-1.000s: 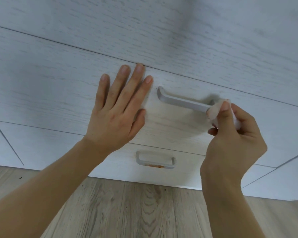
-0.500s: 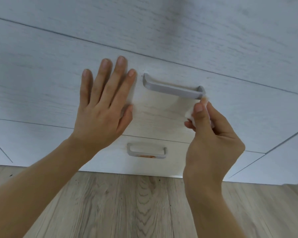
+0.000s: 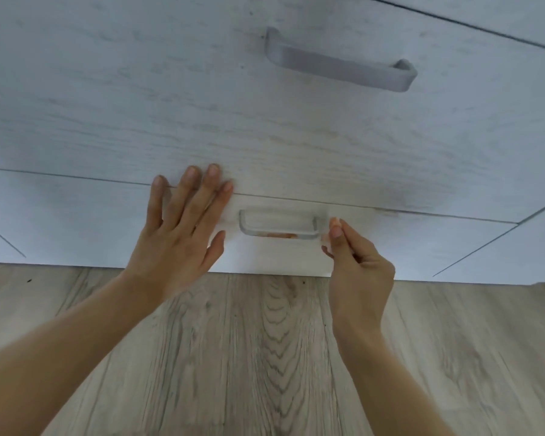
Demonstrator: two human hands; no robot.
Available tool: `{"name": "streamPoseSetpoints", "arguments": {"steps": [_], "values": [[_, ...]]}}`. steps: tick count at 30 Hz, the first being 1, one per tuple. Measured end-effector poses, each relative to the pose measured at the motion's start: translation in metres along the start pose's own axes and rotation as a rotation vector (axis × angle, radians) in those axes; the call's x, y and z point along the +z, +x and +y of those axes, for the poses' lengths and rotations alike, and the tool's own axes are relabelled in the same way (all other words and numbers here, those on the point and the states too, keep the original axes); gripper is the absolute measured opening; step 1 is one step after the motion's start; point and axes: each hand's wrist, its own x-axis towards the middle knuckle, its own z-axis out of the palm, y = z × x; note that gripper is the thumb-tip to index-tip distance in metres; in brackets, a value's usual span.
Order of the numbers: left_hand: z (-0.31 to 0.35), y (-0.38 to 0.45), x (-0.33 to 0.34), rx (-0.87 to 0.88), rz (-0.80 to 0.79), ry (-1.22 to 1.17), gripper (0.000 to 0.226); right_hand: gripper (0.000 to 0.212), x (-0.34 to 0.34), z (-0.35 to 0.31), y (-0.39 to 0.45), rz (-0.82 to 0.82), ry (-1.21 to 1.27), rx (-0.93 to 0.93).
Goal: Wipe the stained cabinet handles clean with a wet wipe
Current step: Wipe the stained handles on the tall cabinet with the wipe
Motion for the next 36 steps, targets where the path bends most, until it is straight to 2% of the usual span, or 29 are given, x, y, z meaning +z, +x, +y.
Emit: {"name": "streamPoseSetpoints", "arguments": {"steps": [3,15,18,22,27,32,36], "values": [[0.000,0.001,0.006,0.001,0.024,0.024,0.072,0.015,0.008,0.009,-0.005,-0.027,0.034,0.006],[0.015,0.004,0.019,-0.076,0.088,0.006,0.084,0.013,0.007,0.019,-0.019,0.065,0.160,0.089],[0.016,0.000,0.021,-0.070,0.075,0.009,0.084,0.014,0.005,0.017,-0.017,0.082,0.082,-0.008],[0.015,-0.013,0.024,-0.016,0.050,0.013,0.082,0.017,0.016,0.021,-0.025,0.041,-0.133,-0.248],[0.014,-0.016,0.028,-0.004,0.049,0.033,0.081,0.022,0.029,0.031,-0.025,0.037,-0.189,-0.415],[0.012,-0.016,0.028,0.004,0.057,0.040,0.082,0.031,0.034,0.035,-0.026,0.094,-0.058,-0.396],[0.011,-0.016,0.028,0.021,0.047,0.047,0.083,0.028,0.034,0.035,-0.025,0.072,-0.044,-0.422]]}}
